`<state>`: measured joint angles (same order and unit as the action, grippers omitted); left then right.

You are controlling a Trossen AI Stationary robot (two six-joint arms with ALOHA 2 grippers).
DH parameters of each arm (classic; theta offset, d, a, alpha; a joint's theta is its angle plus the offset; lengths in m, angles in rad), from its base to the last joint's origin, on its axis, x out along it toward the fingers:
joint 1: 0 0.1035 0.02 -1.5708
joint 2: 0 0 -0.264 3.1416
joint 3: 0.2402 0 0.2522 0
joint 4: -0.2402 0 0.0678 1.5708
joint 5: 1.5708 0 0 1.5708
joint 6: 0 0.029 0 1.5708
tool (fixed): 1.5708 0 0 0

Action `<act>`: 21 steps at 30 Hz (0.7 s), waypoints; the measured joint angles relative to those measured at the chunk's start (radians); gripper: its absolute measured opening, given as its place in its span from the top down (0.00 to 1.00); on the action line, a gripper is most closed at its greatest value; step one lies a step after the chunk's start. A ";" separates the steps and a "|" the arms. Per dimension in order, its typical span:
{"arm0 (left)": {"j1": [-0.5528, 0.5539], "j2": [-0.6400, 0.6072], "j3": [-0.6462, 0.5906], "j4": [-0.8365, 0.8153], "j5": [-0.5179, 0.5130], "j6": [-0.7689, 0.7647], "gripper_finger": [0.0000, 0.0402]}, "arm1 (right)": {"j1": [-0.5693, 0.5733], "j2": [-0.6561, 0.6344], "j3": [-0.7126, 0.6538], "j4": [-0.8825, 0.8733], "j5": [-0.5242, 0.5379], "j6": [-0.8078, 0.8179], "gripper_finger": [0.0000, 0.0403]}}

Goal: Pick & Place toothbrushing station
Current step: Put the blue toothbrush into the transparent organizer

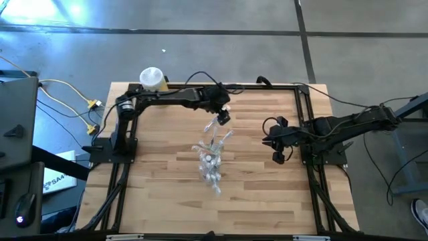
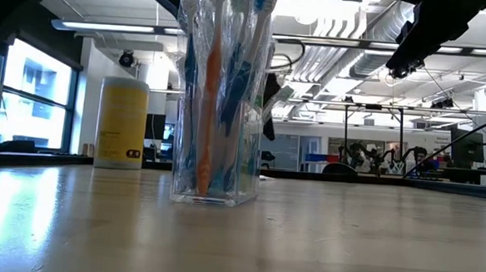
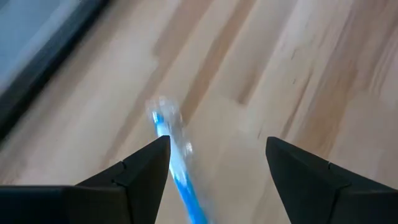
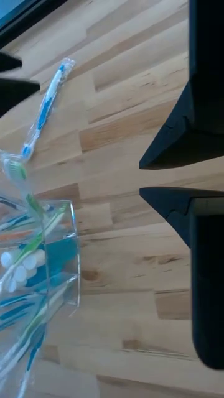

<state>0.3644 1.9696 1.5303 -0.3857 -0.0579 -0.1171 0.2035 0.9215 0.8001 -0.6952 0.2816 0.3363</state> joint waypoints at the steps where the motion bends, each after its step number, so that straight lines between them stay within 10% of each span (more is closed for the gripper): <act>1: 0.001 0.012 0.019 -0.038 -0.004 -0.009 0.35 | 0.000 0.000 0.000 -0.005 -0.001 0.000 0.88; 21: 0.014 0.283 0.291 -0.366 -0.066 -0.064 0.35 | 0.000 0.000 0.001 -0.011 -0.003 -0.042 0.88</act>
<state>0.3780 2.2523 1.8217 -0.7520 -0.1234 -0.1814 0.2035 0.9215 0.8009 -0.7060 0.2784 0.2946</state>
